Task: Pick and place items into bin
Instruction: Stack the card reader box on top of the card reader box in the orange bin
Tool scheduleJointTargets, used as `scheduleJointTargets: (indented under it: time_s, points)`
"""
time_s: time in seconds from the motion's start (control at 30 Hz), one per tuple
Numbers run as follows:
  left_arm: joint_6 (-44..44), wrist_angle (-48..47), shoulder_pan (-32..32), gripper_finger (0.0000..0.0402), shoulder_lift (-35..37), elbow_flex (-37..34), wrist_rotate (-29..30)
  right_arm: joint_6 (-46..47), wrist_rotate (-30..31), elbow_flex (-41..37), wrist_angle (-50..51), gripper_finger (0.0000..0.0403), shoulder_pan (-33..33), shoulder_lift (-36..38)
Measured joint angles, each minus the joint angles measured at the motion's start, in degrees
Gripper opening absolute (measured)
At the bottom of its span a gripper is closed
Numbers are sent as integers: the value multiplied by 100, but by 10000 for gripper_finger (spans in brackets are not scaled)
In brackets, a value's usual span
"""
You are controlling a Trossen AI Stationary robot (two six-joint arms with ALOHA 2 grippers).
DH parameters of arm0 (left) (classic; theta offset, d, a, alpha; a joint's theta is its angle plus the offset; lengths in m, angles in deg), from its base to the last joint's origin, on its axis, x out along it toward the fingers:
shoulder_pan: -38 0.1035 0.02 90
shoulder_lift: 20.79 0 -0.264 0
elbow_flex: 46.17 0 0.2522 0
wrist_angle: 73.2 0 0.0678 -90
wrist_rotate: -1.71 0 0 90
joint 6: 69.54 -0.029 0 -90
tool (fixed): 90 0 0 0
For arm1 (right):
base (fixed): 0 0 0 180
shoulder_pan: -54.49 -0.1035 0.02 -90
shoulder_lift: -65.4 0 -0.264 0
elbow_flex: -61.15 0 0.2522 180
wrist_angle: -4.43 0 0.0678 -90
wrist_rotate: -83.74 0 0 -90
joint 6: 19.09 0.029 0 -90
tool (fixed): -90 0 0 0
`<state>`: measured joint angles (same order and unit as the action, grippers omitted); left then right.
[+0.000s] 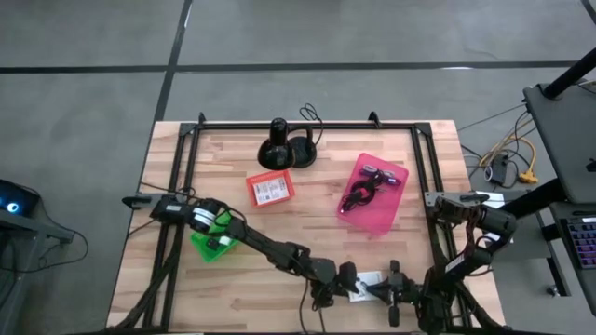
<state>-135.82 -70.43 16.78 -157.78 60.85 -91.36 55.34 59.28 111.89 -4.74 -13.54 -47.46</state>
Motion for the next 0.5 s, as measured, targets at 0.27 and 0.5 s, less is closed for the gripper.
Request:
scheduleJointTargets:
  time_s: [0.27, 0.5]
  points:
    - [-6, -525, -4, 189, 0, -17, -37, 254, 92, -63, -31, 8, 0, 17]
    - [-3, -522, -15, 189, -11, -26, 107, 221, 300, -80, -187, 8, -4, 41]
